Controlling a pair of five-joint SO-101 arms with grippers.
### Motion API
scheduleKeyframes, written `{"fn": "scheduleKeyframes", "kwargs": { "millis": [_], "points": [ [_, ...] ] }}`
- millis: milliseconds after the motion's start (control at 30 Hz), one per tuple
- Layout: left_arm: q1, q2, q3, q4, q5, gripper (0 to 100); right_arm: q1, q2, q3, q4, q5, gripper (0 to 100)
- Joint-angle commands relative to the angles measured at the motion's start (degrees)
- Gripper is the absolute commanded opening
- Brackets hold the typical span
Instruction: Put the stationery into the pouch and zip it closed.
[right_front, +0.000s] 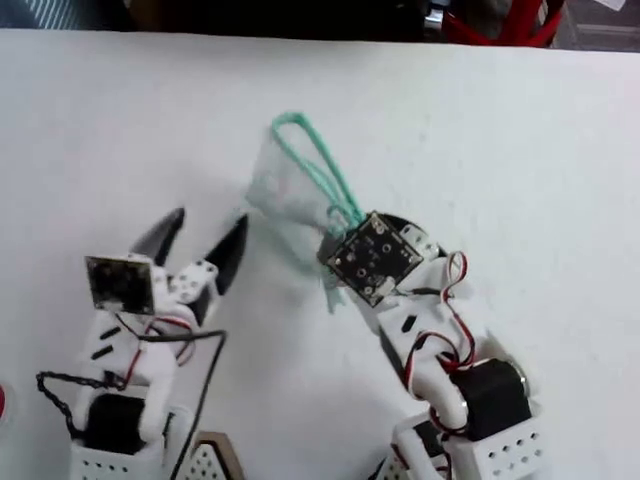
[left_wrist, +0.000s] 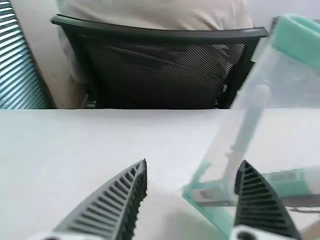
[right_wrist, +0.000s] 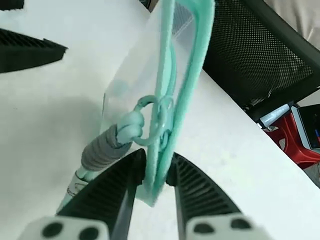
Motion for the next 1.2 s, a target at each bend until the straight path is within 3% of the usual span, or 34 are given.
{"fn": "scheduleKeyframes", "kwargs": {
  "millis": [0, 133, 367, 600, 767, 933, 1167],
  "points": [
    [-5.41, -0.57, -2.73, -0.18, 2.20, 28, -0.66, -0.57, -0.97, -0.57, -0.18, 1.8],
    [-3.47, -0.84, -4.48, 0.18, 1.67, 28, -0.84, 1.10, -1.23, -1.54, -3.08, 1.8],
    [24.31, -0.40, -9.32, 3.08, -3.34, 26, -3.47, 3.56, -3.43, -1.27, -10.81, 1.8],
    [33.27, 0.92, -9.93, 4.84, -3.25, 25, -4.35, 3.47, -3.25, -0.57, -13.19, 1.8],
    [33.45, 12.44, -9.58, -1.05, -3.25, 25, -4.44, 3.47, -3.25, -0.48, -15.30, 1.8],
    [32.40, 26.59, -9.85, -11.96, -3.25, 25, -4.26, 3.47, -3.25, -0.48, -15.21, 1.8],
    [23.69, 26.15, -13.10, -9.41, 2.11, 25, -4.44, 0.31, 1.58, -2.51, -15.12, 1.8]
  ]
}}
